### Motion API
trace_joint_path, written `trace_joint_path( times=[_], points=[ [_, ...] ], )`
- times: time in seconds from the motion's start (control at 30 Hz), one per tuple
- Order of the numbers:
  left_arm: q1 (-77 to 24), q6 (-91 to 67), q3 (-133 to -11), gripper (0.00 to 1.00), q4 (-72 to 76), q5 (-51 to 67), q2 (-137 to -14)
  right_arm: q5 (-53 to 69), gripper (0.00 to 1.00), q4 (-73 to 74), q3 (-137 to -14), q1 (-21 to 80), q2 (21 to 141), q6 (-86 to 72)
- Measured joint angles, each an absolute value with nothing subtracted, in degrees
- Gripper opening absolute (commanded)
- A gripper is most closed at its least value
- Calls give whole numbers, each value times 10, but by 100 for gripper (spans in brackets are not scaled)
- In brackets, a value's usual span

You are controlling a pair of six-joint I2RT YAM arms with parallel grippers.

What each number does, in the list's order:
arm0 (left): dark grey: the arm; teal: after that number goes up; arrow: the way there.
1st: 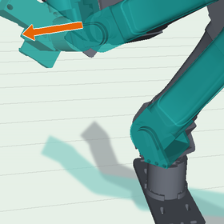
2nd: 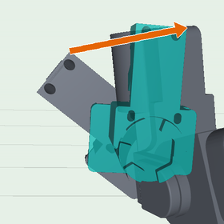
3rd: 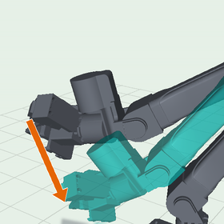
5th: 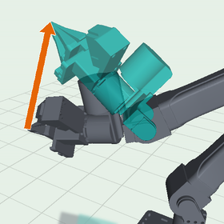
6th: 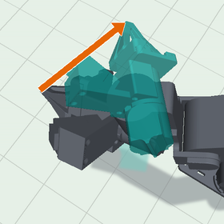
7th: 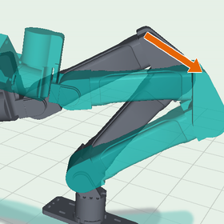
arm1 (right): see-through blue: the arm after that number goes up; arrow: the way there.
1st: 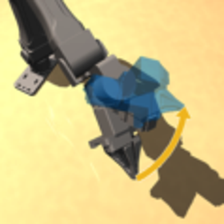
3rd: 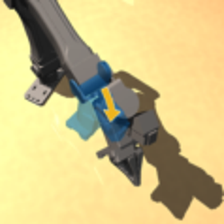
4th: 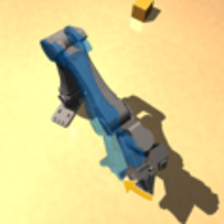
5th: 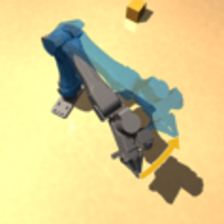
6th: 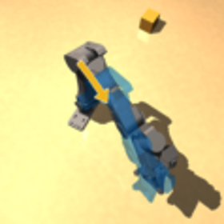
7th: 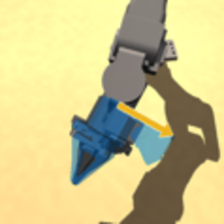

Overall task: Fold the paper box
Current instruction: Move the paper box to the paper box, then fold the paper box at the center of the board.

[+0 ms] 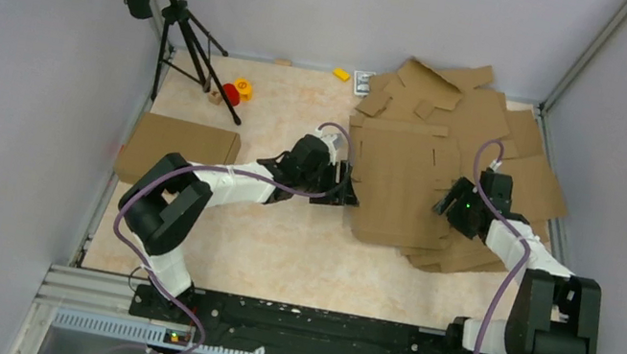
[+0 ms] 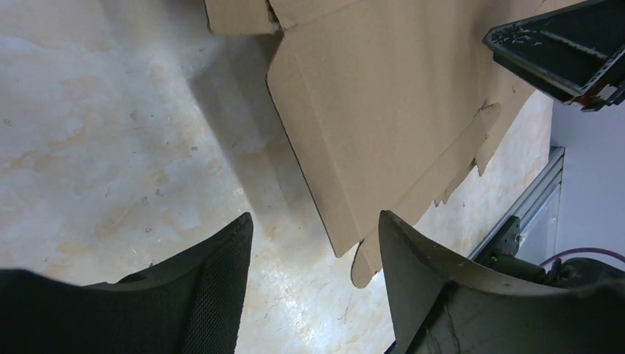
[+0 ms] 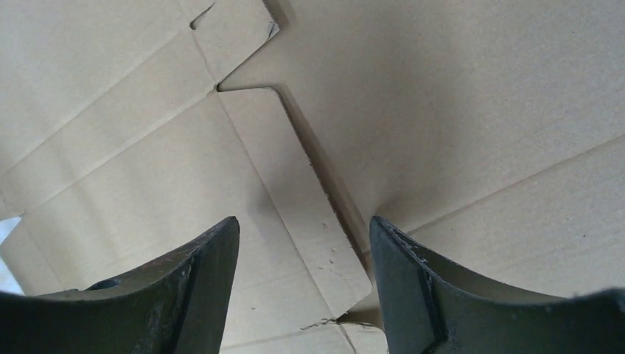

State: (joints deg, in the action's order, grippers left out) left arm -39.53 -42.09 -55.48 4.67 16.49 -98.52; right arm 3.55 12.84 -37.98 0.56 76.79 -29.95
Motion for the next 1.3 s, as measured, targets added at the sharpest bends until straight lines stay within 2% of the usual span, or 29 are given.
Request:
trace_joint_path(
  times=[0.37,0.47,0.6,0.67,0.7,0.77,0.93,1.03,1.07,1.1,1.17,1.2,1.3],
  points=[
    [-380,-398,-569,58,16,206,-990,173,30,107,-363,0,739,-300],
    [-371,-389,-575,52,10,223,-996,199,28,115,-359,0,725,-297],
    [-364,-376,-576,43,-4,232,-998,232,20,123,-357,0,721,-295],
    [-364,-371,-574,35,-9,234,-995,246,19,127,-353,1,712,-295],
    [-364,-368,-573,31,-13,236,-992,250,15,133,-353,1,707,-295],
    [-364,-358,-573,27,-25,244,-988,261,11,139,-353,11,701,-291],
    [-362,-338,-562,22,-67,245,-972,265,10,183,-361,58,691,-281],
    [-362,-328,-539,23,-96,241,-939,263,16,217,-361,74,661,-274],
    [-362,-327,-535,26,-106,241,-930,261,26,225,-361,75,652,-272],
    [-362,-326,-530,33,-116,241,-920,256,39,235,-362,77,642,-270],
    [-364,-321,-515,58,-130,241,-894,242,61,253,-367,78,623,-267],
    [-365,-319,-504,66,-134,240,-880,231,68,262,-369,79,614,-263],
    [-369,-315,-462,81,-154,226,-827,195,71,276,-378,79,600,-258]
  ],
)
